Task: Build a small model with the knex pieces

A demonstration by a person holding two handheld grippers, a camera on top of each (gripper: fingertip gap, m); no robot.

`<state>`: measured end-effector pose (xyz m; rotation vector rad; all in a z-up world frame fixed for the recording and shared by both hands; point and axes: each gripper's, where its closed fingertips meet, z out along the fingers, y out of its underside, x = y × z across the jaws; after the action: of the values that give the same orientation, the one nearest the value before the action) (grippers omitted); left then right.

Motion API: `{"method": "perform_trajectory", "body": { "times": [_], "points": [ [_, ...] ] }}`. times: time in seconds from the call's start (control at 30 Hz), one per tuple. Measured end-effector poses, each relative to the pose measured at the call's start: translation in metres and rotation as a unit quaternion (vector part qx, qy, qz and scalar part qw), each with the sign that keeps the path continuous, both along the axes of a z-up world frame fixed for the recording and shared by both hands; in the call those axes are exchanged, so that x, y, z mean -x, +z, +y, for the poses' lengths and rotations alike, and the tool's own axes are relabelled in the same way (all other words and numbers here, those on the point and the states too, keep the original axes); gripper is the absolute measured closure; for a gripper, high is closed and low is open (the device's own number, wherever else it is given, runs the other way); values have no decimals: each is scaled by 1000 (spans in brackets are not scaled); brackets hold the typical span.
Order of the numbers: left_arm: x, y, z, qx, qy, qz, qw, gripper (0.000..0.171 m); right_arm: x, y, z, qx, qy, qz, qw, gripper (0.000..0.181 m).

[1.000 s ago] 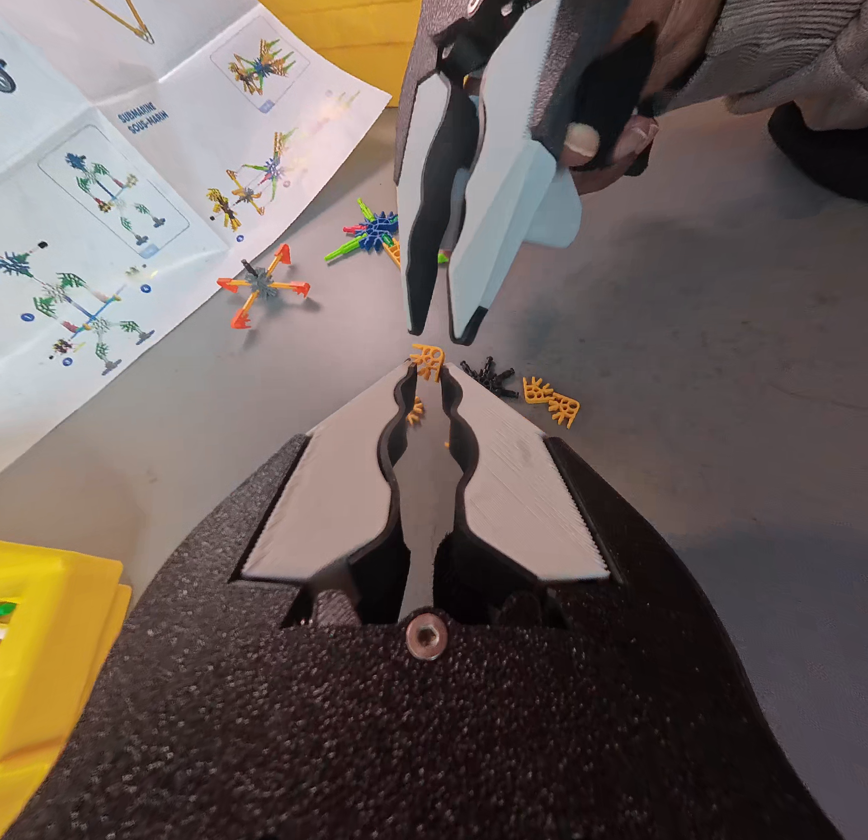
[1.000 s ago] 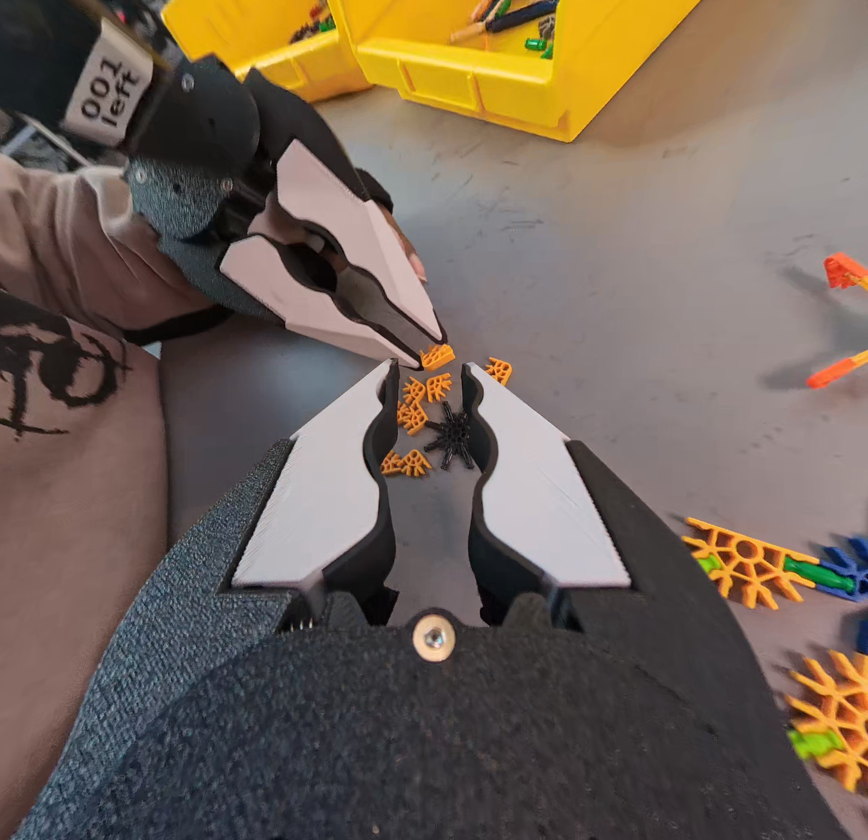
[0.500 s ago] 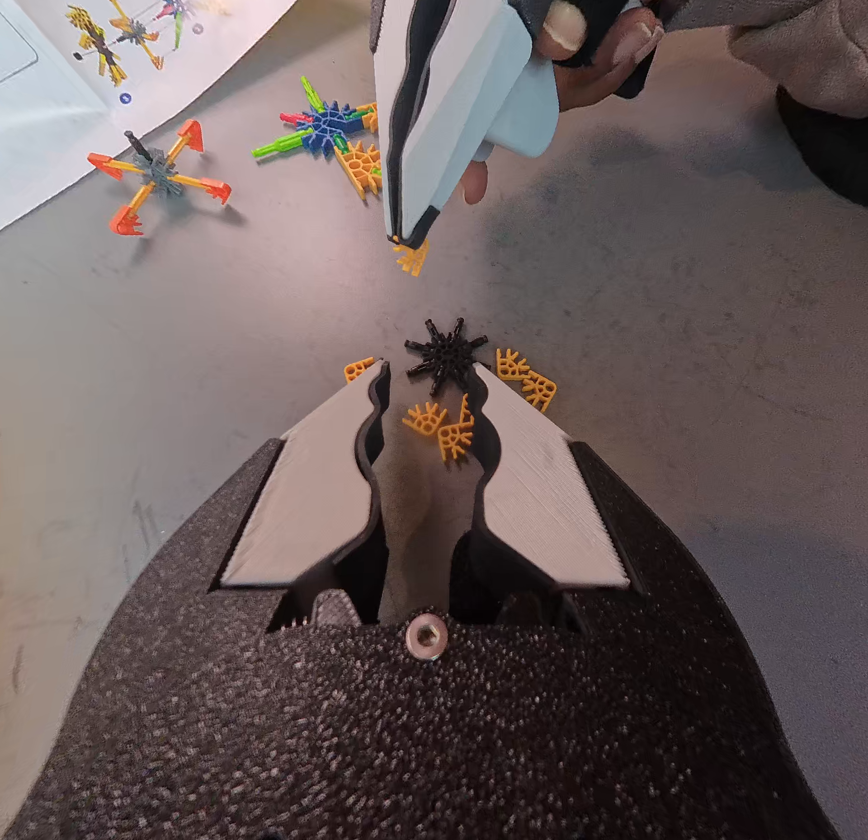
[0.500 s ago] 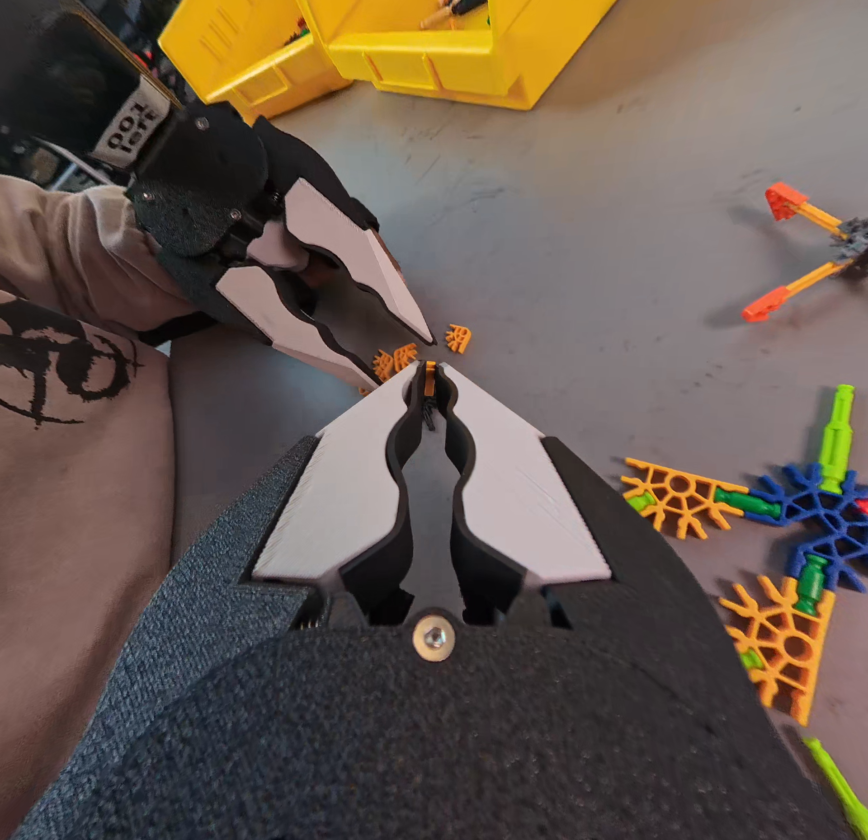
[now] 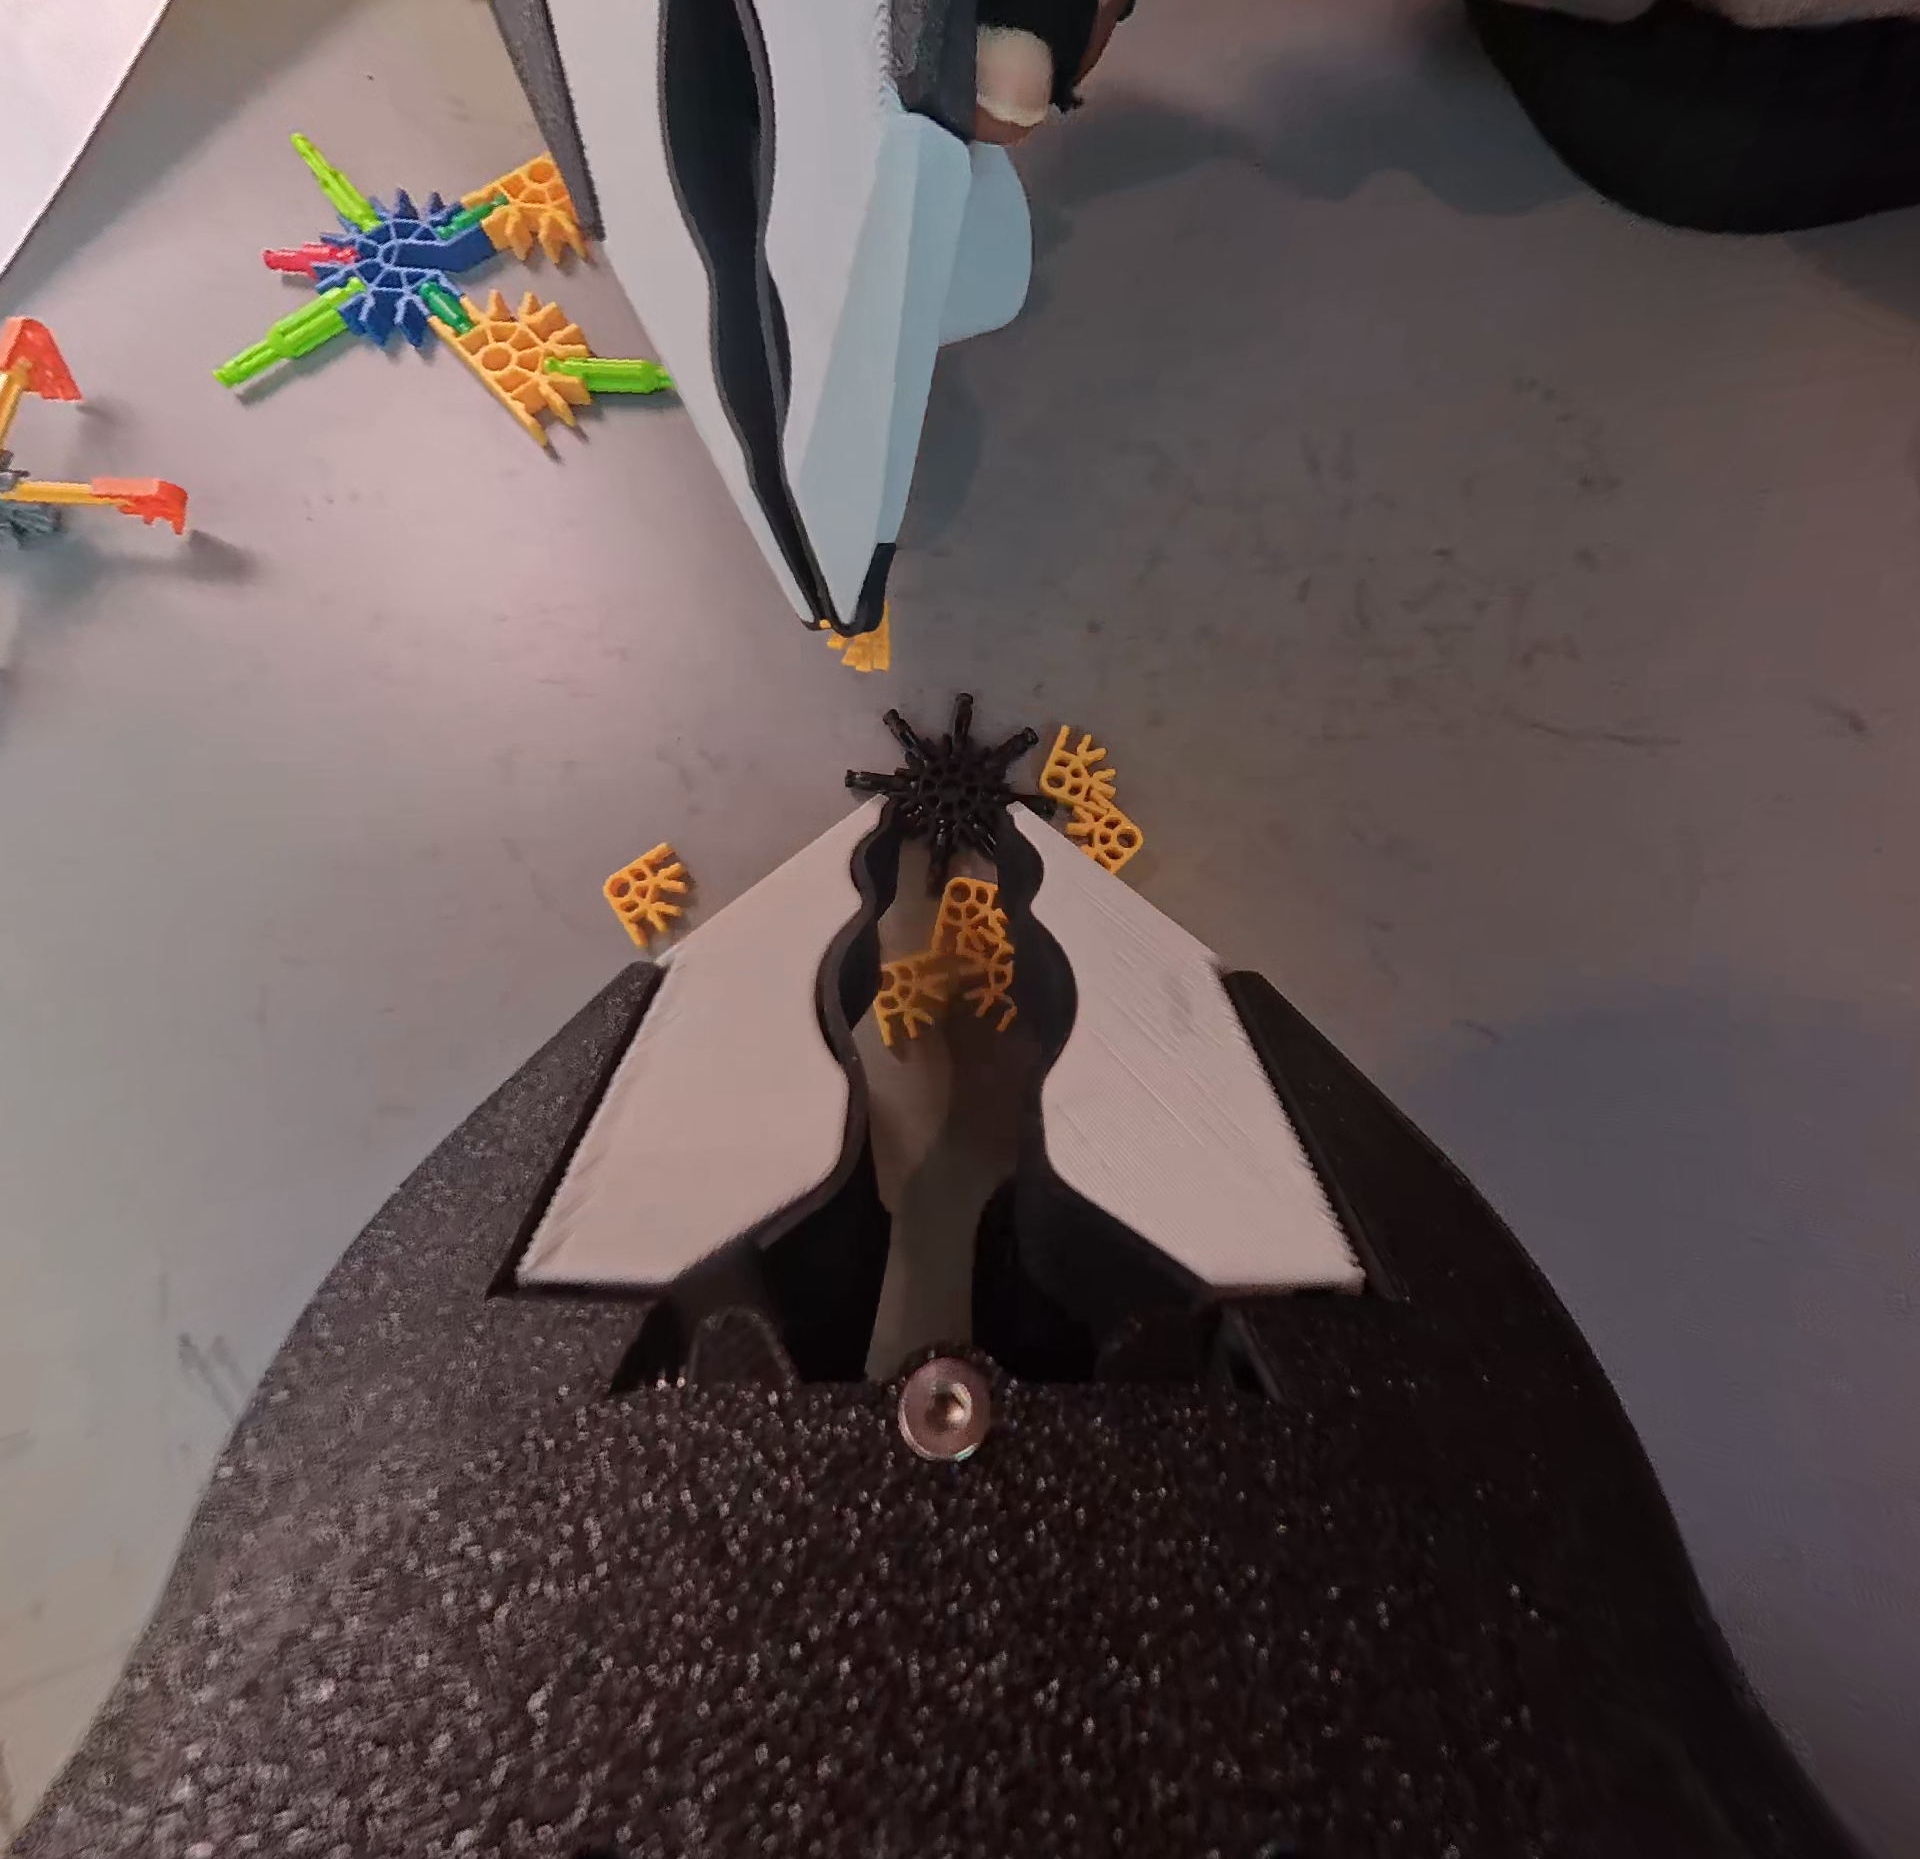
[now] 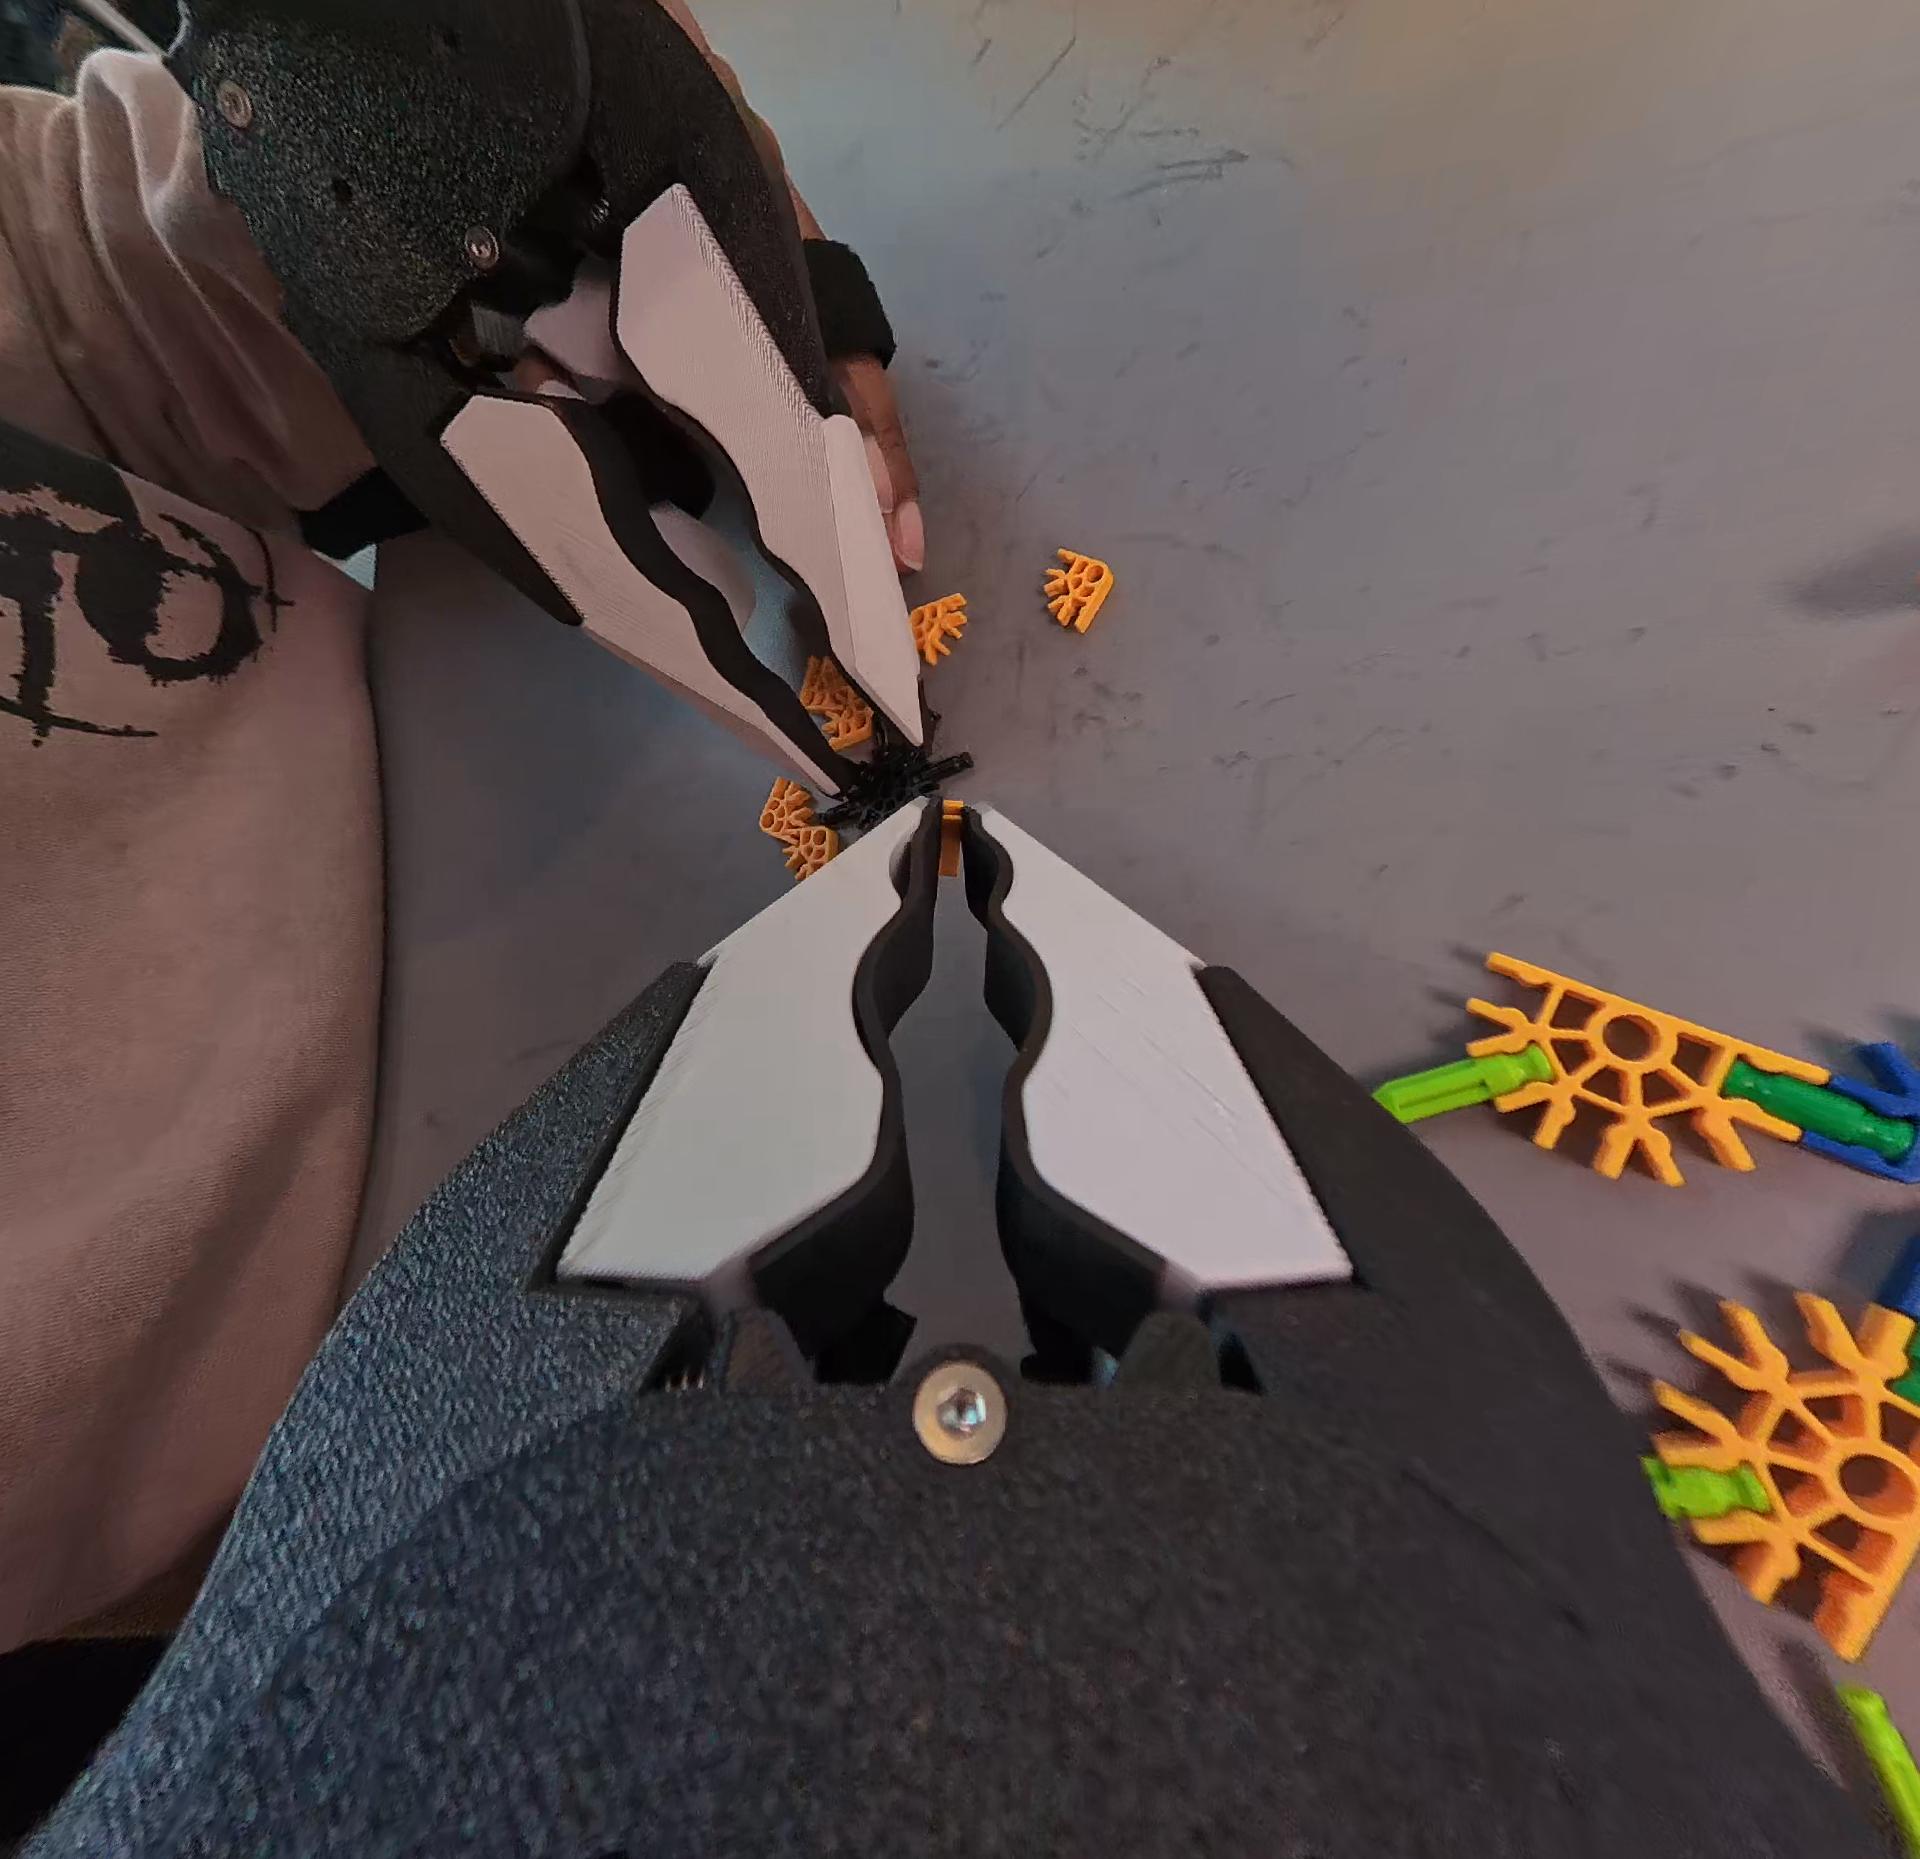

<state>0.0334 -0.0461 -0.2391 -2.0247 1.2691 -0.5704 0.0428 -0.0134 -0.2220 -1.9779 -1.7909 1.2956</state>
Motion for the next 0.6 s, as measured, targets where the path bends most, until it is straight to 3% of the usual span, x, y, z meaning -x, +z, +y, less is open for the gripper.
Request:
{"method": "perform_trajectory", "body": {
  "times": [0.37,0.6],
  "points": [
    [-2,0,-14,5,-34,-13,999,153,1,-7,-24,14,38,-28,999,179],
    [-3,1,-15,2,-39,-19,999,153,2,-10,-18,-62,40,-41,996,173]
  ]
}}
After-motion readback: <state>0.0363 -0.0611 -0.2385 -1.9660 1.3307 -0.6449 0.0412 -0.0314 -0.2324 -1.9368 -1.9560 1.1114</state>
